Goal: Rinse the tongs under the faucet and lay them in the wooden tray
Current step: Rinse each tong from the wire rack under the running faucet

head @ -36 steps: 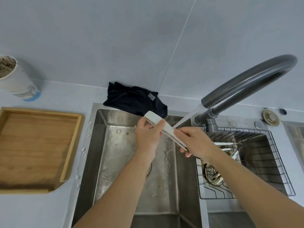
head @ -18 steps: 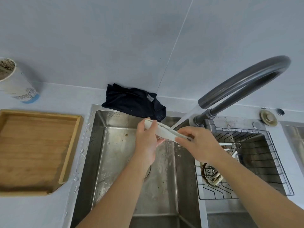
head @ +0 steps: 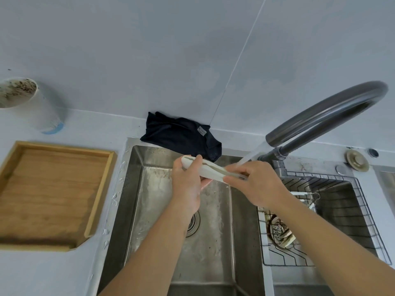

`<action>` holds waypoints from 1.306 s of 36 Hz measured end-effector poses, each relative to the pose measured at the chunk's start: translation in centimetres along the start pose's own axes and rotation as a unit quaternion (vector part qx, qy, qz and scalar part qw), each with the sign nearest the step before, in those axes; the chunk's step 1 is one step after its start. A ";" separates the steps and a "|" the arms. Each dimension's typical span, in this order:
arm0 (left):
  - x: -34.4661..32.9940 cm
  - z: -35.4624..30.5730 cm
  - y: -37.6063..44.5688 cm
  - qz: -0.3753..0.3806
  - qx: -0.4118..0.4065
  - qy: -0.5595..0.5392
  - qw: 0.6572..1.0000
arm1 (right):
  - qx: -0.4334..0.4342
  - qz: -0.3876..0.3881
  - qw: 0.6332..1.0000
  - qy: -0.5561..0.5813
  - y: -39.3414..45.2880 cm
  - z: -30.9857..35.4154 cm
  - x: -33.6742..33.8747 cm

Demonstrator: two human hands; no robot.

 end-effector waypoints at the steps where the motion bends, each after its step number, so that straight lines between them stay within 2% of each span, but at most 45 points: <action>1: -0.1 0.1 -0.1 0.006 0.007 0.002 1.000 | 0.004 -0.001 1.000 -0.007 -0.2 -0.2 0.3; 11: -0.9 1.9 -0.7 0.049 0.085 0.002 0.995 | -0.012 0.003 0.998 -0.055 -3.0 -2.5 2.6; 22: -2.1 3.0 -1.5 0.092 0.141 -0.020 0.986 | -0.026 -0.061 0.993 -0.098 -6.2 -2.7 4.1; 26: -2.8 4.0 -2.0 0.116 0.112 0.038 0.986 | -0.001 -0.082 0.987 -0.141 -6.5 -1.9 3.0; 28: -2.9 4.3 -2.1 0.110 0.092 0.033 0.989 | 0.025 -0.099 0.981 -0.164 -6.4 -1.2 2.0; 31: -3.3 4.4 -2.0 0.067 0.064 0.010 0.996 | 0.081 -0.137 0.969 -0.187 -6.4 0.0 0.6; 34: -3.4 4.4 -1.7 0.024 0.025 0.010 0.999 | 0.095 -0.128 0.968 -0.194 -6.3 0.4 -0.6; 37: -3.3 3.9 -1.4 0.035 0.006 0.022 0.999 | 0.072 -0.081 0.985 -0.135 -5.8 -0.2 -0.8; 41: -3.1 3.1 -0.5 0.022 0.001 0.006 1.000 | -0.032 0.017 0.999 -0.023 -5.3 -1.5 0.0; 42: -3.2 3.0 -0.2 0.013 0.005 -0.007 1.000 | -0.072 0.055 0.995 0.036 -5.3 -1.8 0.0; 44: -3.4 2.9 0.2 -0.003 0.012 -0.034 0.999 | -0.143 0.123 0.964 0.185 -5.6 -1.9 -0.5; 45: -3.6 3.0 0.4 -0.011 0.013 -0.053 0.998 | -0.152 0.135 0.954 0.222 -5.7 -1.8 -0.7; 47: -4.1 3.1 0.6 -0.026 0.005 -0.076 0.997 | -0.144 0.120 0.959 0.214 -5.5 -1.4 -1.0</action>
Point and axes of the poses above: each hand's wrist, its own y-axis towards the middle knuckle, its own x-axis out of the back of the hand, z = x × y, the point moved 2 cm from there along y, towards the middle knuckle, and after that the axes turned 2 degrees about -y, right-handed, at the moved point
